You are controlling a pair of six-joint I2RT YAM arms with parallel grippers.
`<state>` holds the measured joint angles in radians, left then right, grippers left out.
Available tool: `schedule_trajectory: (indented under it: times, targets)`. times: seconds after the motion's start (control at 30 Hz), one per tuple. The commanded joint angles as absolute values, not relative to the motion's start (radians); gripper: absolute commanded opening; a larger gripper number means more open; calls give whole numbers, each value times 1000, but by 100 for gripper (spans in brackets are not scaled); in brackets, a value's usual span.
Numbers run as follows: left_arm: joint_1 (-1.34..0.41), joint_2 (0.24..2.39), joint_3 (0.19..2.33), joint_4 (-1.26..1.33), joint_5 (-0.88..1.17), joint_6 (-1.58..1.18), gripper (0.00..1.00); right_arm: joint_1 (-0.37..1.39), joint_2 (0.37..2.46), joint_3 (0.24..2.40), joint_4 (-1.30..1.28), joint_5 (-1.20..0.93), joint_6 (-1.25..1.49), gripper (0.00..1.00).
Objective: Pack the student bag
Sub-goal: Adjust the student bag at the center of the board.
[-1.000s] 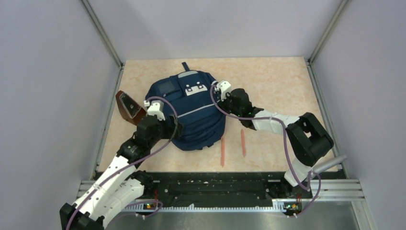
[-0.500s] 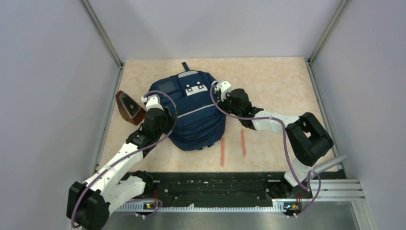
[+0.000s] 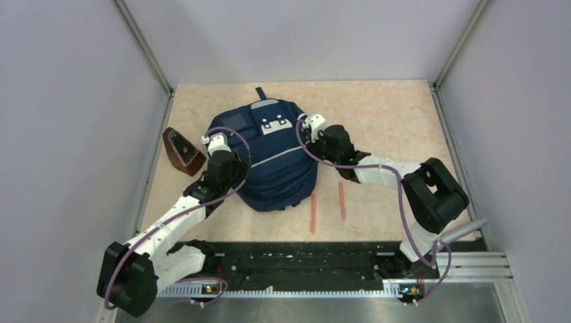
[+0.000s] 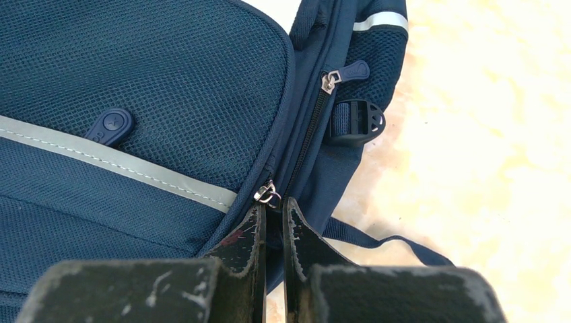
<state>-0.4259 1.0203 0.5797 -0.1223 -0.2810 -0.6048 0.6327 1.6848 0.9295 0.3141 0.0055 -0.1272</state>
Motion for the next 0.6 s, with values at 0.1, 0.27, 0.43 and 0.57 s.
schedule_trajectory:
  times: [0.1, 0.27, 0.43, 0.57]
  targets:
    - [-422, 1037, 539, 26, -140, -667, 7, 617, 1677, 936, 323, 79, -83, 0]
    - [-422, 1047, 550, 36, -111, -684, 0, 636, 1665, 924, 304, 119, -68, 0]
    - [-421, 1005, 511, 81, -169, -721, 0, 658, 1632, 889, 321, 153, -58, 0]
    - [-422, 955, 485, 82, -247, -735, 0, 661, 1593, 865, 312, 168, -36, 0]
